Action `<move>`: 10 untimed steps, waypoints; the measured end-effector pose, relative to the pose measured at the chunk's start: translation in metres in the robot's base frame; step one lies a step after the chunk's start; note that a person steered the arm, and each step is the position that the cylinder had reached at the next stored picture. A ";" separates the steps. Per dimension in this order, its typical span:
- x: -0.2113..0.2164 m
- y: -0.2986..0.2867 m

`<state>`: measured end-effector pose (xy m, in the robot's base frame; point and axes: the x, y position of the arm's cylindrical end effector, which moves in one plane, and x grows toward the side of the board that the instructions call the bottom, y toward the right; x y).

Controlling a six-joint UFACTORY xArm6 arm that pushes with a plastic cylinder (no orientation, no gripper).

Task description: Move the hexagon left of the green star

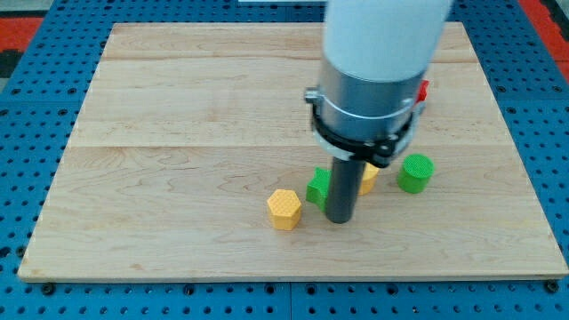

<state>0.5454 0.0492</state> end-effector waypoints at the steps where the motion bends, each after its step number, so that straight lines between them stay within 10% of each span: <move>1: -0.009 -0.001; 10: 0.007 -0.137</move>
<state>0.5521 -0.0874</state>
